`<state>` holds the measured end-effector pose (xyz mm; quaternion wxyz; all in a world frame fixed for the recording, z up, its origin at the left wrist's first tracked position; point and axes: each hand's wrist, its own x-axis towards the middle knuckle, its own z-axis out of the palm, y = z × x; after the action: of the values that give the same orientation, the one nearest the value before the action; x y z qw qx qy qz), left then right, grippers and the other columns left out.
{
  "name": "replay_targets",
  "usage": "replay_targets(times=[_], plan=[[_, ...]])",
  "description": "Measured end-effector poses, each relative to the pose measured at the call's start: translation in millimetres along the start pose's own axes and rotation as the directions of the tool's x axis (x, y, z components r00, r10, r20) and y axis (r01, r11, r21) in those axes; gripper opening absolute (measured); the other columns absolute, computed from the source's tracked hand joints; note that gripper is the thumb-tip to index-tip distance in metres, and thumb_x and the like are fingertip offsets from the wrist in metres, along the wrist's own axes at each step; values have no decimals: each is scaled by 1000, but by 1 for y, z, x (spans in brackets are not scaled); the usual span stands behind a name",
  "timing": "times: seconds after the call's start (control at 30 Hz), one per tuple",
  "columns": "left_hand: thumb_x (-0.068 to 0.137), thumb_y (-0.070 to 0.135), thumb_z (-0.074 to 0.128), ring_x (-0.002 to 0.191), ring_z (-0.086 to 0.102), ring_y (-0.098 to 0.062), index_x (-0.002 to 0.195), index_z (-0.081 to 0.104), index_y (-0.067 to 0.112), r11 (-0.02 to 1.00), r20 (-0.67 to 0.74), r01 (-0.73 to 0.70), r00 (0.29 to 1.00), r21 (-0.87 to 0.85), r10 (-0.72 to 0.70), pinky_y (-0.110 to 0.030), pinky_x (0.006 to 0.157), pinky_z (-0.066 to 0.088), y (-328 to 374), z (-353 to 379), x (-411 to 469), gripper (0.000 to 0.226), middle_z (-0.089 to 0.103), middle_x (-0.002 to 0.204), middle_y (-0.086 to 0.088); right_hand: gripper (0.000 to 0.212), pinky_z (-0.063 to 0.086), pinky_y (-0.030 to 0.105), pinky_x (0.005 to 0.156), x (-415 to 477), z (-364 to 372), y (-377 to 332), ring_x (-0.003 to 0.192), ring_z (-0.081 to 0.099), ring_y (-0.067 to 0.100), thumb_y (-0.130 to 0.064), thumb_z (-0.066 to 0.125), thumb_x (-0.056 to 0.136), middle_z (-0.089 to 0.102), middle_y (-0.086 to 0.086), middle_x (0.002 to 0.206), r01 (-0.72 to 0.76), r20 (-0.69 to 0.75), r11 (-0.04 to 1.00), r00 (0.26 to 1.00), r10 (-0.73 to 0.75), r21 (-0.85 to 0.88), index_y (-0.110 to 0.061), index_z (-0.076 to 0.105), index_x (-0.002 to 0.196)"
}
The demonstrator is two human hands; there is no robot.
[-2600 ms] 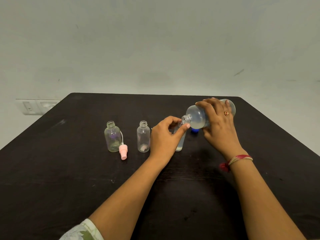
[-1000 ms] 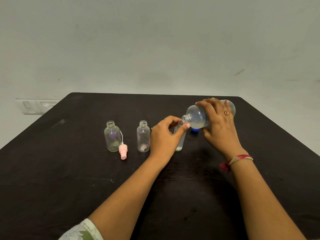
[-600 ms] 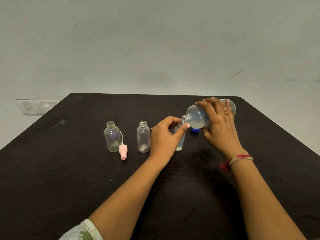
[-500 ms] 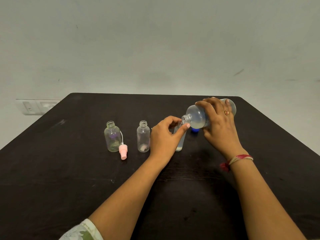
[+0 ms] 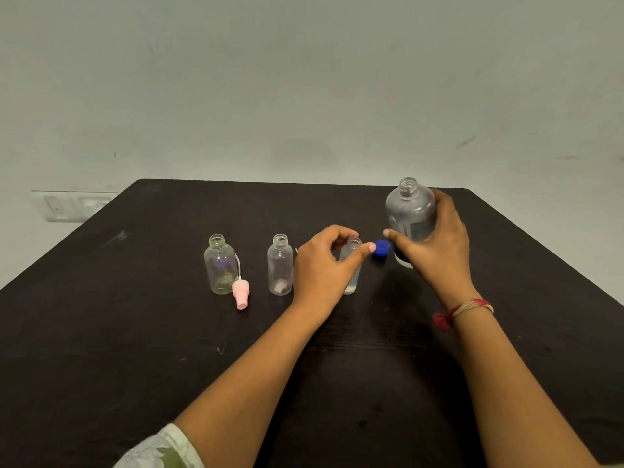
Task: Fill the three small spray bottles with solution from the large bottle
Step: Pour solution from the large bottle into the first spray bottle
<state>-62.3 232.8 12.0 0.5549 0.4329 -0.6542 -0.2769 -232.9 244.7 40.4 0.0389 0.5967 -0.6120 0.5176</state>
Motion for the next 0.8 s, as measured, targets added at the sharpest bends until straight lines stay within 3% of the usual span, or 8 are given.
replay_targets(times=[0.17, 0.3, 0.57, 0.8], plan=[[69, 43, 82, 90, 63, -2, 96, 67, 29, 1000, 44, 1, 999, 28, -3, -34, 76, 57, 1, -1, -2, 34, 68, 93, 15, 71, 51, 41, 90, 0, -2, 3, 105, 59, 17, -48, 83, 61, 60, -4, 115, -184, -140, 977, 970, 199, 112, -24, 48, 117], [68, 36, 85, 94, 63, -1, 105, 63, 28, 1000, 51, -4, 999, 22, 3, -33, 81, 57, 3, -3, -3, 44, 66, 95, 16, 70, 47, 27, 83, 3, -3, 7, 102, 58, 16, -45, 84, 63, 59, -3, 111, -261, -203, 949, 934, 294, 175, -18, 48, 117], [70, 35, 83, 101, 60, -5, 119, 55, 28, 996, 91, 12, 996, 89, -20, -25, 84, 52, 4, -2, -3, 57, 64, 104, 13, 74, 43, 26, 85, 2, 0, 18, 101, 50, 11, -38, 85, 65, 55, 2, 122, -355, -178, 916, 905, 387, 185, -16, 44, 122], [71, 35, 83, 104, 59, -9, 128, 48, 28, 991, 116, 9, 993, 133, -24, -27, 87, 50, 1, -2, -3, 67, 64, 112, 8, 78, 45, 32, 94, 3, 3, 22, 114, 52, 18, -35, 85, 65, 51, 0, 125, -366, -92, 912, 918, 387, 186, -18, 39, 127]])
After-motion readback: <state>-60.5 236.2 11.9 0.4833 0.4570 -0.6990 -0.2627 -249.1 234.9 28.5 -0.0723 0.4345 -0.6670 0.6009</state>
